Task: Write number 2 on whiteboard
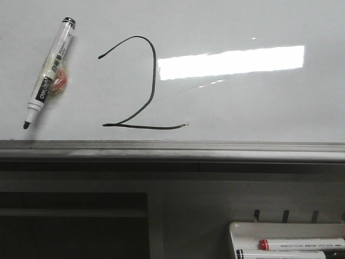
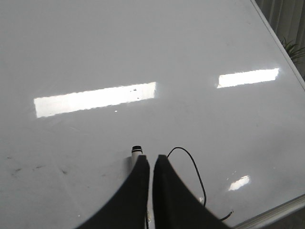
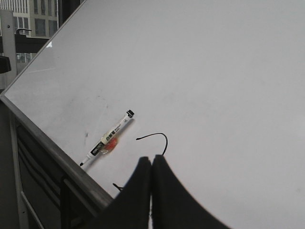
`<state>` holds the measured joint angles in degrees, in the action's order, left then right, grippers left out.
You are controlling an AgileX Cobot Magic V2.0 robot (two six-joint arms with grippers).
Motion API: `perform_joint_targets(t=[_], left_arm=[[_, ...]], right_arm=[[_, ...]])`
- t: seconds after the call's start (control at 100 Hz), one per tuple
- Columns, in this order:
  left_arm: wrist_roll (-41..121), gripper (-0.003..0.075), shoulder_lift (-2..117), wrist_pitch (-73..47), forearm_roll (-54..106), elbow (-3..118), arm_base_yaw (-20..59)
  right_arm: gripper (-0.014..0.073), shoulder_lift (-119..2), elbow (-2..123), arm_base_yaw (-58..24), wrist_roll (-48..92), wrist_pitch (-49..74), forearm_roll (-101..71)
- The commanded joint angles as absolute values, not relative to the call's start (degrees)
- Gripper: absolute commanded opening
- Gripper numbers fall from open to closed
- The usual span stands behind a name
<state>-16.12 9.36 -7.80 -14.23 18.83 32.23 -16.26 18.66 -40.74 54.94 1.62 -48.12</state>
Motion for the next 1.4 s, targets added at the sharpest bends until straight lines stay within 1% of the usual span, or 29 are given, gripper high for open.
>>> perform_joint_targets(t=[0.0,0.83,0.93,1.04,1.15,1.39], left_arm=[[-16.1,-0.002,8.8,-3.4,-14.5,19.8,32.6],[-16.1,-0.002,8.7,-2.3,-13.3,18.8,32.4],[-15.8,-0.002,8.1,-2.8,-10.6,18.7,29.9],[-9.9,-0.002,6.3,-3.8,-6.5,17.5,25.5],[-2.7,-0.002,4.0,-4.4,-3.3,14.9,19.5],[-2.6,-0.002,2.9,-4.3,0.0,7.6,6.6]], right_arm=[[-0.0051,-14.7,18.5,-40.6,55.5,-1.7,-48.7],[-0.0051,-14.2,17.7,-40.6,55.5,-1.6,-48.7],[-0.0051,-14.2,17.7,-40.6,55.5,-1.6,-48.7],[-0.0051,-14.2,17.7,-40.6,55.5,-1.6,-48.7],[-0.0051,-14.2,17.7,-40.6,55.5,-1.6,-48.7],[-0.0051,-14.2,17.7,-40.6,55.5,-1.6,-48.7]])
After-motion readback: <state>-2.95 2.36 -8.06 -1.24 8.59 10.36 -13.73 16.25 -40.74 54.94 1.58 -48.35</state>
